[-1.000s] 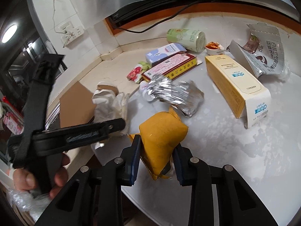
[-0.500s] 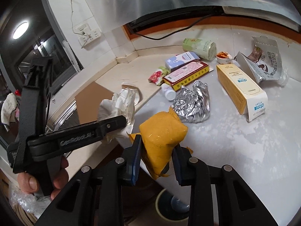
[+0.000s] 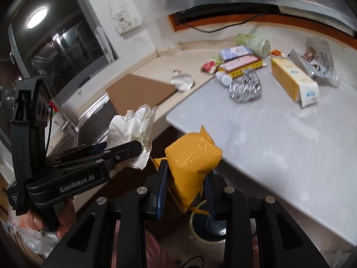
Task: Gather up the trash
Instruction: 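Carry the tissues and yellow bag down over the floor bin with both grippers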
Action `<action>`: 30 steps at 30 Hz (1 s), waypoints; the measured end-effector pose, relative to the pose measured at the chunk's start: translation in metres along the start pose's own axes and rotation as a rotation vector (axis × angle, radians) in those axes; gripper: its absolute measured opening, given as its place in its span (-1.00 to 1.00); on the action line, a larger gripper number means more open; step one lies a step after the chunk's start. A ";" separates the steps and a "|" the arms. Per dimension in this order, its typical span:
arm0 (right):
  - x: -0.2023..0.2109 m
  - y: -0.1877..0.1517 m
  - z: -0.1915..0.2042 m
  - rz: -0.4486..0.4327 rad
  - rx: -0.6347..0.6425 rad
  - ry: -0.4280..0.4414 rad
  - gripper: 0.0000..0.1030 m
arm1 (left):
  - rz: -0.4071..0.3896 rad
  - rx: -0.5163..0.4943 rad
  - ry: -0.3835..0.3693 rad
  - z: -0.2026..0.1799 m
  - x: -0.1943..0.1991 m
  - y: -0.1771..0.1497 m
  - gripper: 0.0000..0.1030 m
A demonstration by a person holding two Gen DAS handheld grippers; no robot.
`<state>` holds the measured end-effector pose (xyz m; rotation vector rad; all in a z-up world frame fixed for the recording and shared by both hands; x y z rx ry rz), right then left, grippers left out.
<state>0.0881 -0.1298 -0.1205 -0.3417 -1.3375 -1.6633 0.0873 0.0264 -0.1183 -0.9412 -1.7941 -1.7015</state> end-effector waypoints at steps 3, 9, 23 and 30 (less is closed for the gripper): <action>-0.010 -0.021 0.000 0.044 0.007 -0.012 -0.43 | 0.017 -0.016 0.020 -0.001 -0.007 -0.022 -0.28; -0.041 -0.063 -0.011 0.105 0.035 -0.056 -0.43 | 0.080 -0.024 0.016 -0.002 -0.041 -0.061 -0.28; -0.132 -0.121 -0.077 0.231 -0.013 -0.118 -0.42 | 0.186 -0.076 0.021 -0.006 -0.142 -0.113 -0.28; -0.182 -0.139 -0.110 0.279 -0.051 -0.122 -0.41 | 0.279 -0.095 0.005 0.001 -0.202 -0.140 -0.27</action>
Point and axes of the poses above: each gripper's, at about its wrist camera, not at the fingertips, and x roughly against the way its jaws point, z to its left, y to its top, the point moved 2 cm from there along -x, roughly the way its jaws point, and after that the axes turned 6 degrees about -x, right-handed, at the moved point
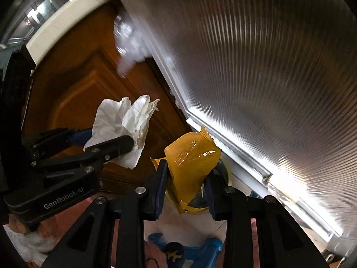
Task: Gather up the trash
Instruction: 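Carry the tissues and yellow bag down over the floor bin with both grippers, then open the left gripper over the bin while the right gripper releases the yellow bag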
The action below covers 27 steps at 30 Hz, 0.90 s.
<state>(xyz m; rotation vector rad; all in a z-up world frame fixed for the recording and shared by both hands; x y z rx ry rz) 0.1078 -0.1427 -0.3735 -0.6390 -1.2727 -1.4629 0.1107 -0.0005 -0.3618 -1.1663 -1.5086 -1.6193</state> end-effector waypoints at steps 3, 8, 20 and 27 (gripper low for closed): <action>-0.022 -0.003 -0.008 0.019 -0.011 0.002 -0.41 | 0.054 0.013 -0.010 0.008 -0.025 -0.004 -0.27; -0.052 -0.002 -0.013 0.037 -0.001 0.000 -0.40 | 0.130 0.040 -0.040 0.019 -0.063 -0.010 -0.27; -0.087 -0.003 -0.019 0.053 0.011 0.017 -0.30 | 0.225 0.015 -0.069 0.013 -0.103 -0.012 -0.17; -0.096 -0.004 -0.027 0.055 -0.008 0.036 -0.24 | 0.248 0.030 -0.062 0.018 -0.121 -0.014 0.41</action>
Point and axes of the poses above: each gripper's, at about its wrist camera, not at the fingertips, and x roughly against the way its jaws point, z to its left, y to its top, the point moved 2 cm from there along -x, roughly the way its jaws point, and after that the axes turned 6 degrees about -x, right-handed, at the moved point
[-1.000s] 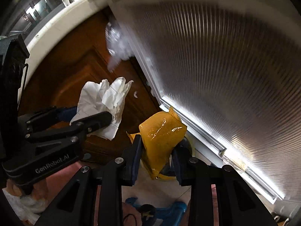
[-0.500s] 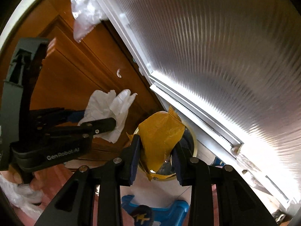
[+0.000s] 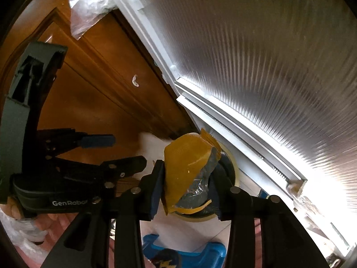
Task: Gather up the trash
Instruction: 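Open the left gripper over the bin while the right gripper releases the yellow bag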
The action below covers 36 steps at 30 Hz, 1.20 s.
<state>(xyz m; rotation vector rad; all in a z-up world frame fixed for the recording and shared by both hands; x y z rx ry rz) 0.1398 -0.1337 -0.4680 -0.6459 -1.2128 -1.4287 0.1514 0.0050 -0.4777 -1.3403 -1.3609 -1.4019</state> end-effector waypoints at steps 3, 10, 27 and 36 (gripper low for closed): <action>-0.002 0.002 -0.003 -0.004 -0.014 0.014 -0.10 | -0.014 0.009 0.005 0.004 0.002 0.001 0.42; 0.008 0.004 -0.001 -0.015 -0.035 0.059 0.09 | -0.040 0.021 0.022 0.010 0.013 0.003 0.42; 0.062 0.013 0.026 -0.081 -0.006 0.083 0.36 | -0.130 0.059 0.008 0.010 0.074 0.000 0.43; 0.139 0.011 0.057 -0.158 0.069 0.009 0.36 | -0.207 0.032 0.007 -0.010 0.148 -0.011 0.43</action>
Point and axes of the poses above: each gripper's, at about its wrist camera, not at the fingertips, and x roughly against the way its jaws point, z to its left, y to its top, the point moved 2 cm from there along -x, roughly the way its jaws point, and after that the axes turned 6 degrees about -x, right-handed, at the moved point
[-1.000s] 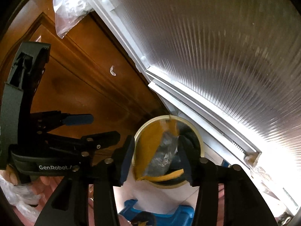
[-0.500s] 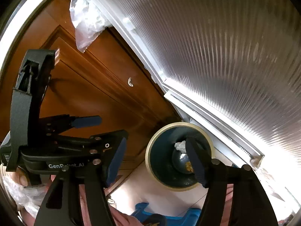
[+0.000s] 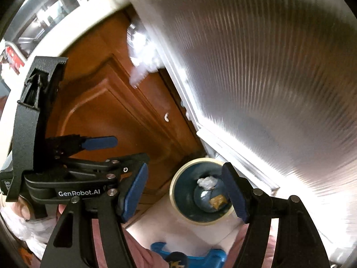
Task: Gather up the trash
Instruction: 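Open the left gripper over the bin while the right gripper releases the yellow bag, then raise both grippers back toward the table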
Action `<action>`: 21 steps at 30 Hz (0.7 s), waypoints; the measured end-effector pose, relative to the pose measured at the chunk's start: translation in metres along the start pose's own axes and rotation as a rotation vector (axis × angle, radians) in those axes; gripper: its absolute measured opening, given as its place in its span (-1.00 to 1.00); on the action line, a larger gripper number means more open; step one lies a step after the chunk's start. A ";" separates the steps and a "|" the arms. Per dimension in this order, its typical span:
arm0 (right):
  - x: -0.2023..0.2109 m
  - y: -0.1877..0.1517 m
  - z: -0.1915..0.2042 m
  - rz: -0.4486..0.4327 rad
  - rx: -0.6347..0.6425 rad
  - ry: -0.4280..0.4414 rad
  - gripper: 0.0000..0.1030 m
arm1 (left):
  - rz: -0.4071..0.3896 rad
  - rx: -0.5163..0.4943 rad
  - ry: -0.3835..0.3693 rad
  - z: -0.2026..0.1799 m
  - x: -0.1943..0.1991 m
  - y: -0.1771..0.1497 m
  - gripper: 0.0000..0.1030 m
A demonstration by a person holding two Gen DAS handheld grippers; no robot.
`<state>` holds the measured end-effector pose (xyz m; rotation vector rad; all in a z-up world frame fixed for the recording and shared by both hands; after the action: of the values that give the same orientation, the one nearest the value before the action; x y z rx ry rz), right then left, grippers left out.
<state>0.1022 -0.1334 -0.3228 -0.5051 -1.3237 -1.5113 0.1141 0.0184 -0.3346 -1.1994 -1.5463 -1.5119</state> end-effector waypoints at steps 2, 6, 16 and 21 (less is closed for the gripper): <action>0.020 0.004 0.007 -0.020 0.000 -0.009 0.36 | -0.036 -0.017 0.002 -0.005 0.022 0.000 0.43; 0.063 0.011 0.021 -0.063 0.018 -0.037 0.36 | -0.102 -0.034 -0.006 -0.013 0.064 0.004 0.43; 0.141 0.032 0.045 -0.165 0.019 -0.085 0.36 | -0.275 -0.059 0.007 -0.033 0.165 0.027 0.43; 0.174 0.048 0.049 -0.194 0.014 -0.108 0.36 | -0.348 -0.112 0.051 -0.050 0.204 0.047 0.43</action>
<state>0.0612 -0.1547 -0.1421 -0.4646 -1.5015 -1.6507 0.0758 -0.0022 -0.1243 -0.9775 -1.7205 -1.8574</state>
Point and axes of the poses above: each gripper's, at about its wrist camera, not at the fingertips, and x roughly against the way its jaws point, z to its left, y to its top, the point moved 2 cm from there along -x, roughly the way its jaws point, and after that the axes turned 6 degrees about -x, right-handed, at the moved point
